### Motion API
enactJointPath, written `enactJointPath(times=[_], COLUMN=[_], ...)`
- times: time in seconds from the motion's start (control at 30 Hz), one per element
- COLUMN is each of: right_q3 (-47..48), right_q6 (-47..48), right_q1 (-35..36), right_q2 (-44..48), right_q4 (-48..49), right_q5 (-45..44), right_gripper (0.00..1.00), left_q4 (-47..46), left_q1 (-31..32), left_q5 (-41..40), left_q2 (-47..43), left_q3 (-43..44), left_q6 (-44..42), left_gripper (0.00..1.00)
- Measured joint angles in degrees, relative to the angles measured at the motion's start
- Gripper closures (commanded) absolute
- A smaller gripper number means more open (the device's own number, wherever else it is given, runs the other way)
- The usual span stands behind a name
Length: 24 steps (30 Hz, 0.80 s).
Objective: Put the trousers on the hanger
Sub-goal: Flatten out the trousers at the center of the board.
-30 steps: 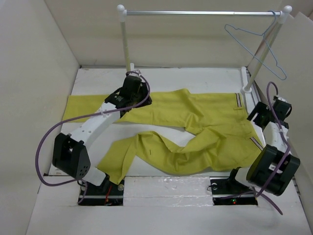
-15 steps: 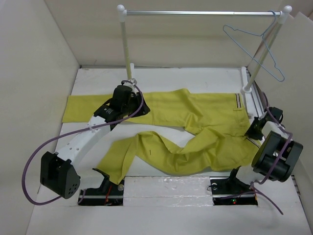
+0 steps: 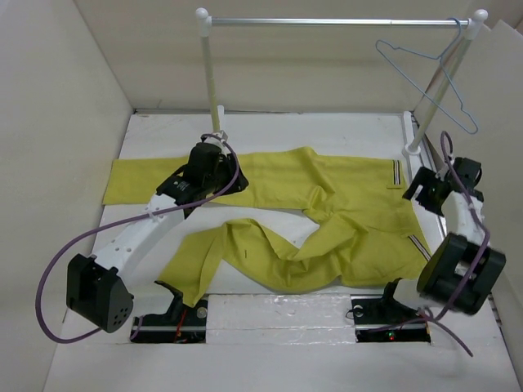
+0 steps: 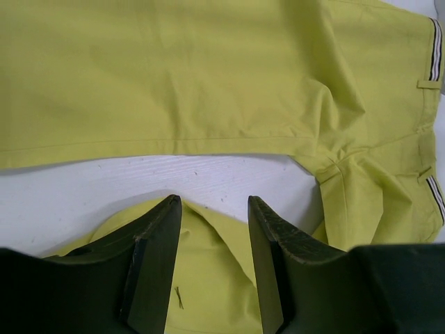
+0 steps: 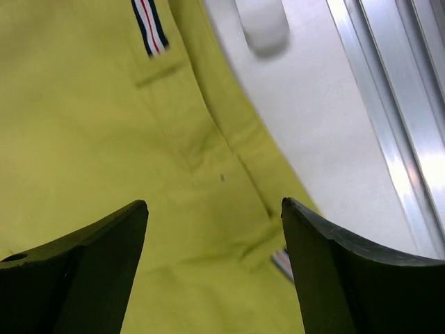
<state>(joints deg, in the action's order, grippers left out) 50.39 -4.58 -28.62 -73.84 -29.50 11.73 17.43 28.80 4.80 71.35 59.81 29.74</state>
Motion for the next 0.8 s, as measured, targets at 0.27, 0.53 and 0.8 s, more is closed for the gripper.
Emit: enactJointPath(times=[0.27,0.53,0.8], right_q3=[8.26,5.40,-2.08], right_q6=[5.97,7.43,4.76], right_q1=[0.92,0.90,0.28], right_q2=[-23.47,-25.57,-22.01], right_q4=[8.96,18.91,25.20], right_q5=[7.69,14.01,17.27], right_gripper=[0.15,0.36,1.00], left_q4=[0.35,0.42,0.42], left_q1=[0.00,0.00,0.00], left_q5=[-2.97,-3.63,-4.55], left_q2=[2.80,7.06,7.67], left_q3=[0.11,0.22,0.22], left_q6=[0.57,1.25,1.18], left_gripper=[0.61,0.62,0.61])
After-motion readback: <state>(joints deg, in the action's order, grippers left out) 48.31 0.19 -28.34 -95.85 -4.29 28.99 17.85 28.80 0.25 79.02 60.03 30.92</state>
